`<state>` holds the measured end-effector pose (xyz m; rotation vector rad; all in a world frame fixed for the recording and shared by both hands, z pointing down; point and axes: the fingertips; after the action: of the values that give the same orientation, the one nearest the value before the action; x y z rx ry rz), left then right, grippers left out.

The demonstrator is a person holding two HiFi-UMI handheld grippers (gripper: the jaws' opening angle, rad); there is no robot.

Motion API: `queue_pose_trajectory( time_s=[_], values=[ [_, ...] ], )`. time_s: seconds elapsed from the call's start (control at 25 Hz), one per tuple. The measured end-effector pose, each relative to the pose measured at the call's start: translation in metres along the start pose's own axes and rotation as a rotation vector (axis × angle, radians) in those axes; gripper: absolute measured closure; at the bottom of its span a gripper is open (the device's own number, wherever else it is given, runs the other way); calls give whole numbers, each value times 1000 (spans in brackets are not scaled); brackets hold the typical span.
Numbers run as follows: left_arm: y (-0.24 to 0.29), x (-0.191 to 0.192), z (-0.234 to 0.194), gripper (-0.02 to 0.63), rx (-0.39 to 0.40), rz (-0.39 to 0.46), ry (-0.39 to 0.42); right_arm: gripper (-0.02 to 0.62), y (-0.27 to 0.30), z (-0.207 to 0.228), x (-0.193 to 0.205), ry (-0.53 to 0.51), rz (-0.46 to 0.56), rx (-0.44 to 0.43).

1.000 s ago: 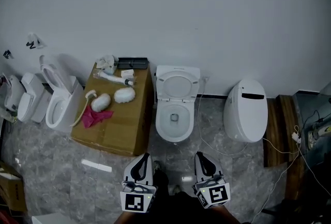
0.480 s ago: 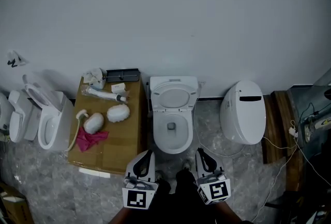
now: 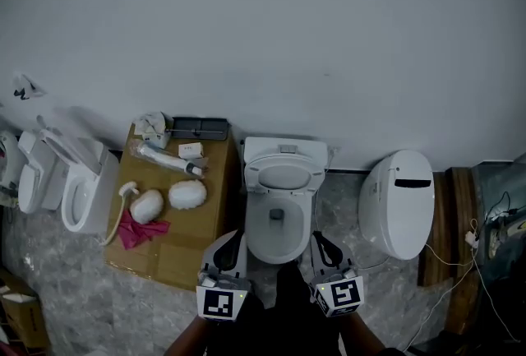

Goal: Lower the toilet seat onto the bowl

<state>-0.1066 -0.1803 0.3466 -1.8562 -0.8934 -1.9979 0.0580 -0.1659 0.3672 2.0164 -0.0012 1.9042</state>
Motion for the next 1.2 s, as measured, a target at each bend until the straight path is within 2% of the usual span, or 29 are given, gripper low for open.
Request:
queue_pose_trajectory(
  time_s=[0.12, 0.2, 0.28, 0.52, 0.6, 0.68, 0.8, 1.0, 1.2],
  values=[
    [50, 8, -16, 595, -22, -41, -17, 568, 44, 28, 10, -13, -38, -34],
    [84, 13, -25, 595, -10, -39, 11, 568, 73, 46, 17, -24, -65, -54],
    [117, 21, -30, 594, 32, -35, 68, 566, 98, 63, 23, -42, -85, -68],
    [190, 71, -44, 593, 148, -186, 118, 563, 165, 99, 58, -146, -183, -121],
    [210, 88, -48, 592, 168, -225, 134, 541, 182, 104, 74, -174, -229, -159],
    [228, 103, -51, 579, 199, -265, 155, 476, 198, 108, 89, -212, -272, -192],
    [254, 120, -55, 510, 252, -323, 201, 466, 222, 117, 117, -276, -343, -214],
    [295, 158, -64, 484, 330, -421, 280, 466, 262, 134, 164, -371, -450, -243],
    [320, 187, -74, 467, 365, -488, 301, 466, 288, 141, 198, -479, -490, -283]
  ],
)
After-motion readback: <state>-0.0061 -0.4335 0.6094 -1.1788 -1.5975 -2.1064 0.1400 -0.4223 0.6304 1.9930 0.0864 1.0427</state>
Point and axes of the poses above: the fingertips, and each gripper's own axes: y forward along the fingers, z to its right, x out of its underside, and after that the axes turned 7 degrees about x, right-handed
